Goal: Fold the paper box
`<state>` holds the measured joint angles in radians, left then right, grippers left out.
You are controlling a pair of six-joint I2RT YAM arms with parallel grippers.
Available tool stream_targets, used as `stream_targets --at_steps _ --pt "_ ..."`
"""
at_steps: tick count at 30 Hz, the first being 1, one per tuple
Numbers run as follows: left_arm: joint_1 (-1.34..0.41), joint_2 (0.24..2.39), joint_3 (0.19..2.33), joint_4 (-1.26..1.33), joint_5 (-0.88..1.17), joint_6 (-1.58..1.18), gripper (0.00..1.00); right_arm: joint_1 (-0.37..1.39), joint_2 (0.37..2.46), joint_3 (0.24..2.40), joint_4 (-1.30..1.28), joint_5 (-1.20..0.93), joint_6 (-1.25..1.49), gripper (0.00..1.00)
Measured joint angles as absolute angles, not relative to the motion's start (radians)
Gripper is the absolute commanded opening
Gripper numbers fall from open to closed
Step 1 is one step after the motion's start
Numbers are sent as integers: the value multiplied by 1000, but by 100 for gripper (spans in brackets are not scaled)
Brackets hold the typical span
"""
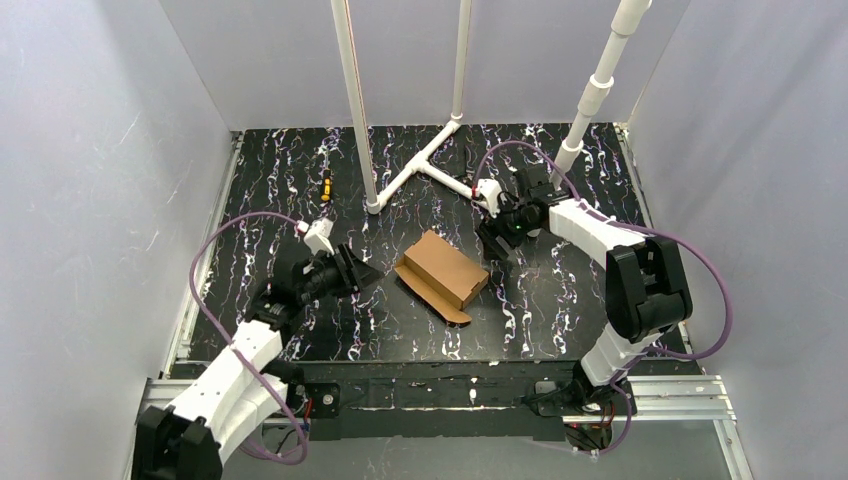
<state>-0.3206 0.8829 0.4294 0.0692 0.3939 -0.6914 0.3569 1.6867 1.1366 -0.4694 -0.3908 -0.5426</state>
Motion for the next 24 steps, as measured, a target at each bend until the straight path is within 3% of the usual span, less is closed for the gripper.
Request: stream_targets --at_steps 4,7,11,14,24 --pt "-324 791 370 141 474 -758 73 352 1668 1137 -469 -405 -553 82" --pt "-324 812 309 236 514 -849 82 347 1667 1131 -465 -407 -554 81" --pt "-325 913 268 330 576 -939 83 347 1648 1091 -442 -407 -556 77" --pt "-372 959 282 358 590 -940 83 344 1635 1063 -435 -408 -559 68" --pt "-944 986 564 170 174 -514 78 340 1637 1051 -435 -431 -576 51"
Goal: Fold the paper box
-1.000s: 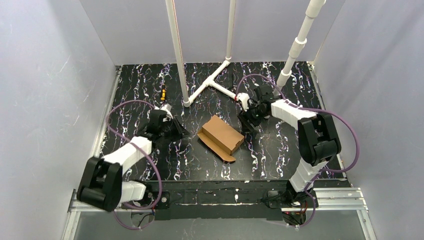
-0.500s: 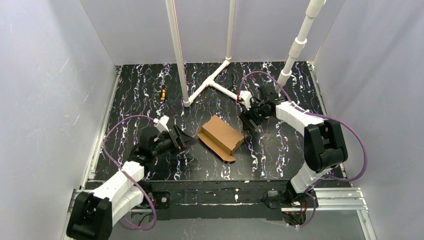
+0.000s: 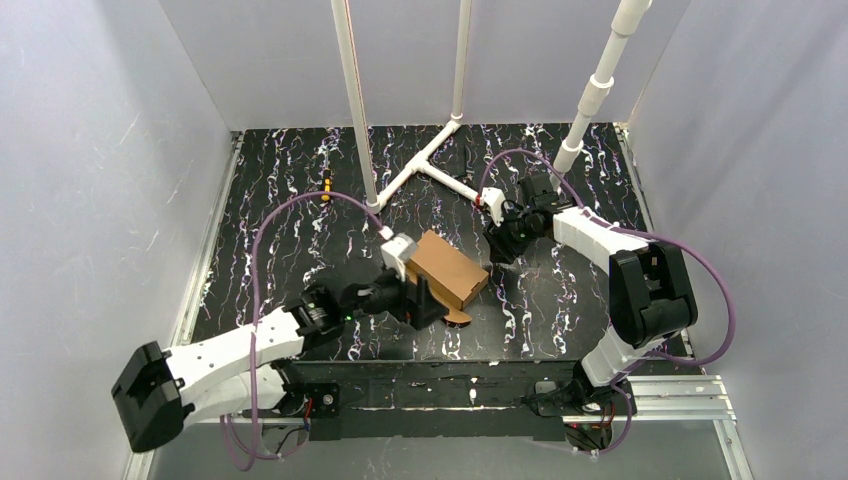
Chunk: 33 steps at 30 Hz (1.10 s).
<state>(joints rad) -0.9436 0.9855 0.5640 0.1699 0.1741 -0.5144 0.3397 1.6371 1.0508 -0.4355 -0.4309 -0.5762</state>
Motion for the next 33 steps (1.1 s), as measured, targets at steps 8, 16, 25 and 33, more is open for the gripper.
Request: stream_targets --at_steps 8,16,25,33 --pt "-1184 1205 574 208 -97 -75 81 340 1645 1051 -442 -457 -580 47" --pt "-1204 1269 504 422 -147 105 60 357 1685 1051 -443 -457 -573 44" --pt "-1262 1354 489 541 -213 117 60 391 1699 1051 -448 -454 -561 43" --pt "-1267 1353 422 595 -273 110 60 405 1699 1052 -453 -471 -553 43"
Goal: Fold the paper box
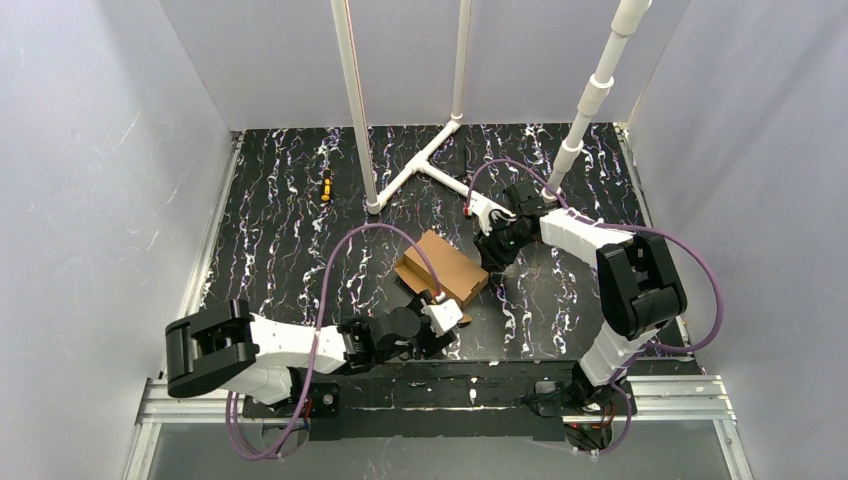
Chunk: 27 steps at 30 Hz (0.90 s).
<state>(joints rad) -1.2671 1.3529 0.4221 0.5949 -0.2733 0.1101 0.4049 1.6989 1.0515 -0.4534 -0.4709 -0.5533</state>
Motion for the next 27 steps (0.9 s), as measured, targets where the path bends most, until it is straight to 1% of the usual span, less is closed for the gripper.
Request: stream_targets --at_steps 3,5,7,10,12,14,16,20,27 --pt "-1267 1301 369 620 -315 70 55 414 1699 1053 -459 -480 -554 43" --pt "-1267 1242 335 629 -356 7 54 418 1699 1055 -465 -484 -554 43" --pt "-1259 1166 309 629 -385 -83 51 422 1699 1058 -469 -487 -554 44" --pt "-1211 1036 278 638 -398 -281 37 427 1700 1058 -470 -490 -554 44" --pt "-1156 995 271 648 -388 -423 25 429 1703 1059 -470 -490 -554 44" --pt "-1101 992 270 651 -376 -551 11 431 1706 1059 -470 -490 -554 44" --pt "-1058 1014 270 650 -366 -665 1 433 1708 1059 -470 -489 -554 44" --pt "-1035 1095 300 614 -338 -844 0 434 1708 1059 -470 -489 -553 44" --pt "-1031 1240 528 374 -293 -1076 0 434 1708 1059 -470 -488 -553 44"
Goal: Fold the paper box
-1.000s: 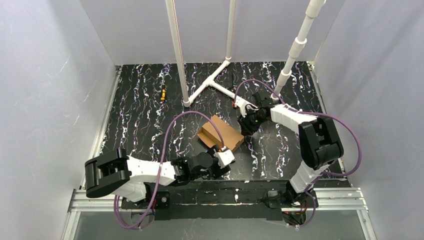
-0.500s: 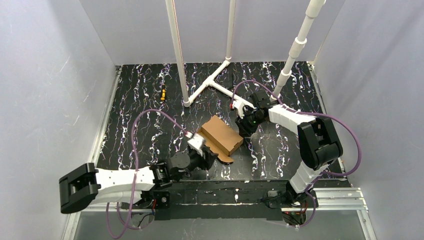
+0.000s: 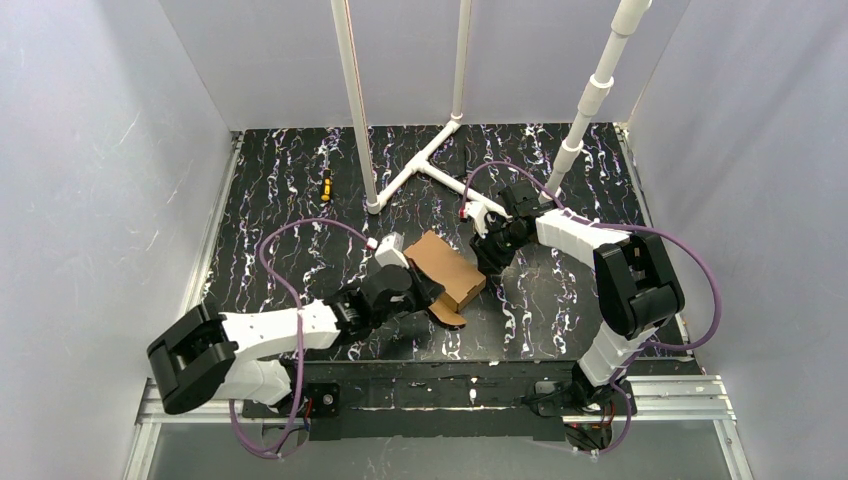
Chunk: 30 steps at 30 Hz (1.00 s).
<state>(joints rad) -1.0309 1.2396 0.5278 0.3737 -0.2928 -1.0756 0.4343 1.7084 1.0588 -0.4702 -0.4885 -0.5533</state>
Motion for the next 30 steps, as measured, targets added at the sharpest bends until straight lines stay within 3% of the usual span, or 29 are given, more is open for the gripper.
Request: stream_targets --at_steps 10,30 --pt "-1031 1443 710 65 -263 -1225 0 441 1708 1059 -470 -483 -553 44" --pt "-1031 1583 768 60 -228 -1264 0 448 1724 1060 -470 -487 -552 44"
